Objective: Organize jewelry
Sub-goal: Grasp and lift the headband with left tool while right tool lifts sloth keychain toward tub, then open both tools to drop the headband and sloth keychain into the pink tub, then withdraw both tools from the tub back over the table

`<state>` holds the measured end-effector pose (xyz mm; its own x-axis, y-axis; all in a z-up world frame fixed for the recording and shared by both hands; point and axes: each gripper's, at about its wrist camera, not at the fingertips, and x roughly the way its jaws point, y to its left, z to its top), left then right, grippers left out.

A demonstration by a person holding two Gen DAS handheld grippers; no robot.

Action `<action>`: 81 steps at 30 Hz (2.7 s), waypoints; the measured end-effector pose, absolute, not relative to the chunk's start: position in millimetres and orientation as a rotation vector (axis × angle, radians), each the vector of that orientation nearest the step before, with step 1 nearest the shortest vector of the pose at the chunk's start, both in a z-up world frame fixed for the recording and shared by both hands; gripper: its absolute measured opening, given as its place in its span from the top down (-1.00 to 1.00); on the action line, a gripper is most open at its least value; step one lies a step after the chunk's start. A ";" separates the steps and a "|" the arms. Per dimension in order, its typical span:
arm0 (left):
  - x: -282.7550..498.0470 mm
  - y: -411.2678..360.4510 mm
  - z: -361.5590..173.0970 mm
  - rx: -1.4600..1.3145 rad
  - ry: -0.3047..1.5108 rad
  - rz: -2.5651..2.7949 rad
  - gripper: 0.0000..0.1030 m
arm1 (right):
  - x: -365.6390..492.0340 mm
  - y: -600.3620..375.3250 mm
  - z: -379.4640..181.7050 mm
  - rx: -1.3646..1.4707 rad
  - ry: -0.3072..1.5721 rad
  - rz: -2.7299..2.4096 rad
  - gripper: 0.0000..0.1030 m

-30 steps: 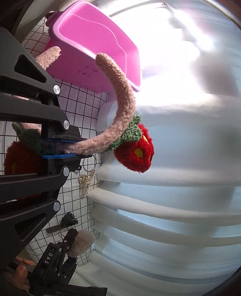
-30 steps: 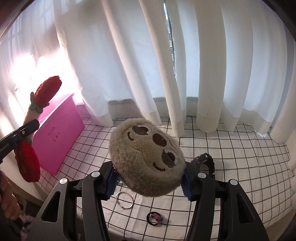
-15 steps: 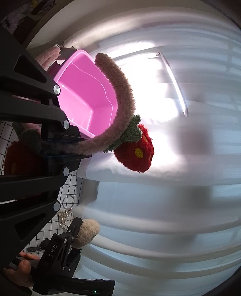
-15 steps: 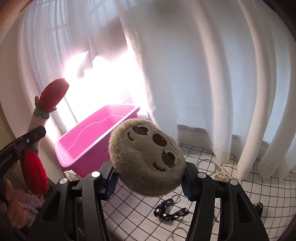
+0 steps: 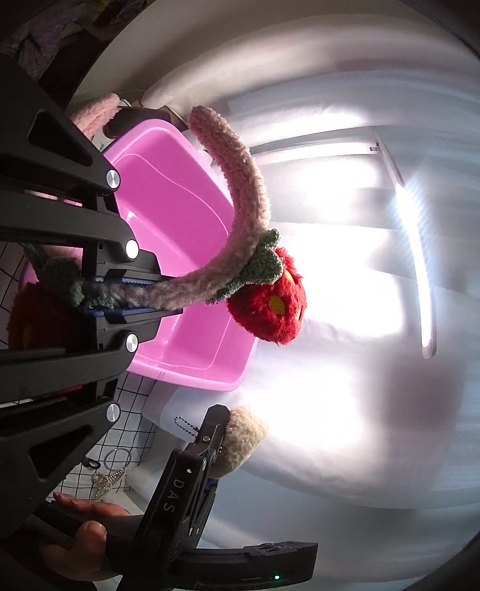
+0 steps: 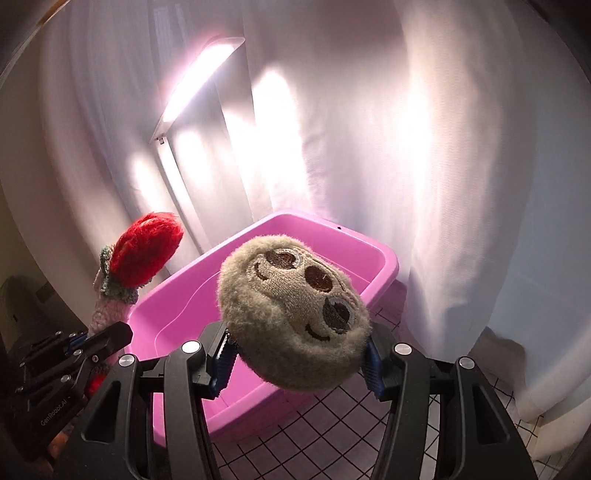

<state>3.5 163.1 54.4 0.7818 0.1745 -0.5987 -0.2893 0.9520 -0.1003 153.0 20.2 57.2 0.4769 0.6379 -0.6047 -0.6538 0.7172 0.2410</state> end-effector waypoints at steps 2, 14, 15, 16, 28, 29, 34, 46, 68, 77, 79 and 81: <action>17.0 176.0 46.4 -0.203 0.671 0.256 0.82 | 170.8 42.1 52.3 -0.050 0.762 0.802 -0.06; 84.4 222.9 -4.6 -0.310 0.928 0.222 0.80 | 252.7 137.9 0.2 -0.207 1.071 0.817 -0.06; 88.0 224.4 -7.6 -0.317 0.944 0.219 0.80 | 257.3 142.6 -5.2 -0.219 1.099 0.813 -0.06; 90.2 226.3 -10.9 -0.322 0.959 0.220 0.79 | 259.7 146.1 -9.8 -0.231 1.120 0.809 -0.06; 109.1 243.0 -47.8 -0.438 1.134 0.207 0.65 | 271.9 175.7 -44.5 -0.345 1.255 0.750 -0.07; 110.1 244.5 -50.1 -0.445 1.147 0.217 0.61 | 271.7 178.3 -46.2 -0.354 1.264 0.746 -0.10; 109.7 250.0 -47.3 -0.435 1.125 0.261 -0.38 | 276.7 188.2 -53.2 -0.387 1.288 0.701 -0.24; 103.5 254.1 -44.3 -0.427 1.111 0.285 -0.41 | 281.5 179.5 -49.8 -0.346 1.290 0.700 -0.35; 57.1 232.9 -15.5 -0.406 1.021 0.330 -0.41 | 237.1 143.6 -8.3 -0.283 1.165 0.780 -0.35; 18.8 207.1 5.7 -0.370 0.968 0.343 -0.45 | 197.3 113.2 17.9 -0.257 1.118 0.789 -0.35; 9.2 198.9 9.8 -0.359 0.955 0.342 -0.48 | 187.0 102.4 18.8 -0.250 1.114 0.786 -0.35; 1.4 191.0 13.3 -0.350 0.949 0.336 -0.48 | 176.4 91.1 18.1 -0.235 1.111 0.781 -0.35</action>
<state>1.4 191.0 13.3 0.5394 0.1251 -0.8327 -0.4274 0.8927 -0.1427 176.4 91.1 18.1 0.2150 0.4449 -0.8694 -0.6670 0.7171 0.2020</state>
